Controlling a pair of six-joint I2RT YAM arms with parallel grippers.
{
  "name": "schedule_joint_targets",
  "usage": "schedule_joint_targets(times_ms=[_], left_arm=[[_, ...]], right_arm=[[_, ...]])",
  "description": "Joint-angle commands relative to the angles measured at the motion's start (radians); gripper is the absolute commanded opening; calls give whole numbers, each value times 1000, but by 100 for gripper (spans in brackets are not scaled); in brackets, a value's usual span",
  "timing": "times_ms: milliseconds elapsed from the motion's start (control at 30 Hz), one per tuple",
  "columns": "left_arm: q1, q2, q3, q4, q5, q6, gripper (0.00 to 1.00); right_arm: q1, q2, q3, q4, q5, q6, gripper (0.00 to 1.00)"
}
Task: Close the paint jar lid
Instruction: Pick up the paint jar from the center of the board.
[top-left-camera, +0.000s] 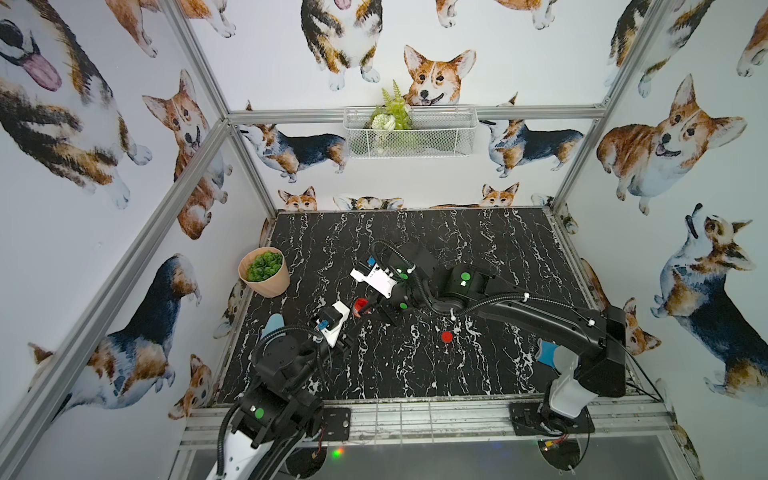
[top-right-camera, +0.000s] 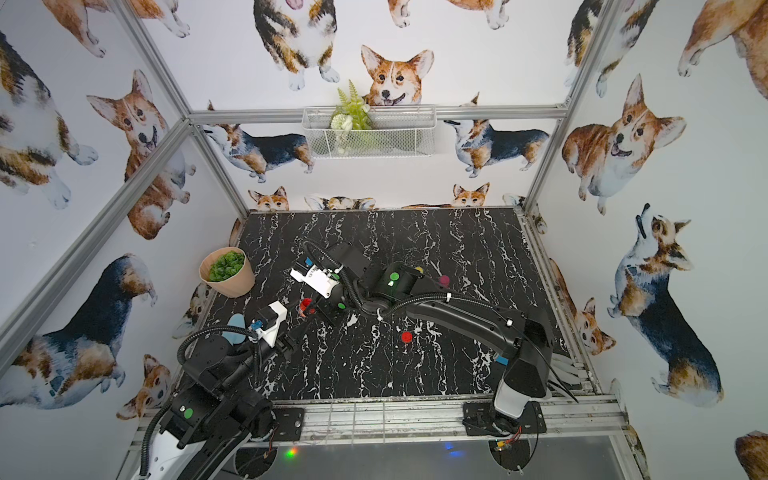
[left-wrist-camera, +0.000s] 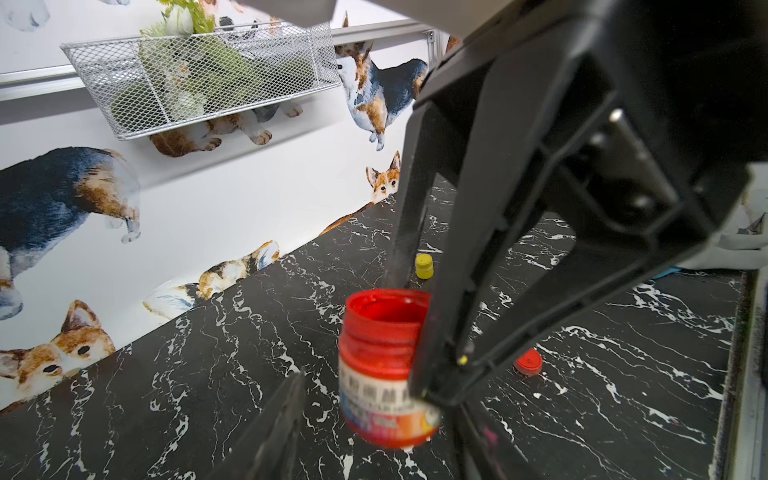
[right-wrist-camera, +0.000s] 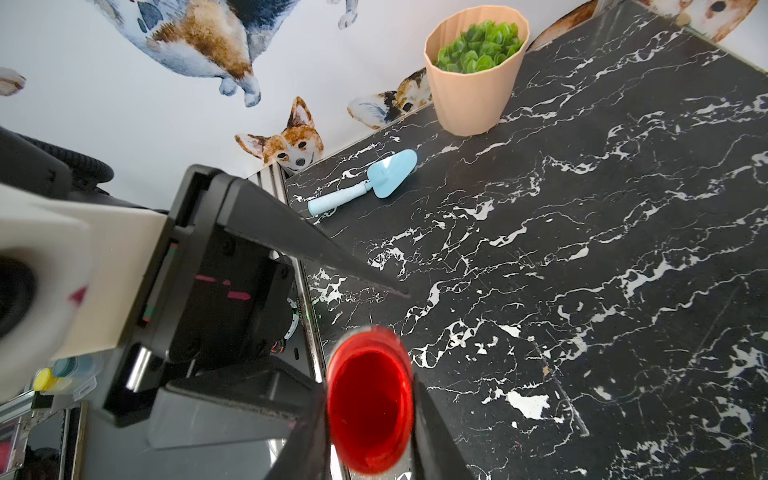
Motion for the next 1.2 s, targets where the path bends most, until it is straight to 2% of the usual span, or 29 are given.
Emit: schedule_joint_targets(times_ms=[0, 267, 733, 1067, 1167], left_arm=[[0, -1, 2, 24, 1, 11, 56], [0, -3, 4, 23, -9, 14, 54], [0, 12, 28, -6, 29, 39, 35], [0, 15, 37, -18, 21, 38, 33], [0, 14, 39, -22, 13, 37, 33]], right_arm=[[7, 12, 19, 0, 0, 5, 29], [10, 21, 28, -7, 3, 2, 29], [15, 29, 39, -8, -2, 4, 29], [18, 36, 46, -7, 2, 2, 30], [19, 40, 45, -5, -1, 2, 35]])
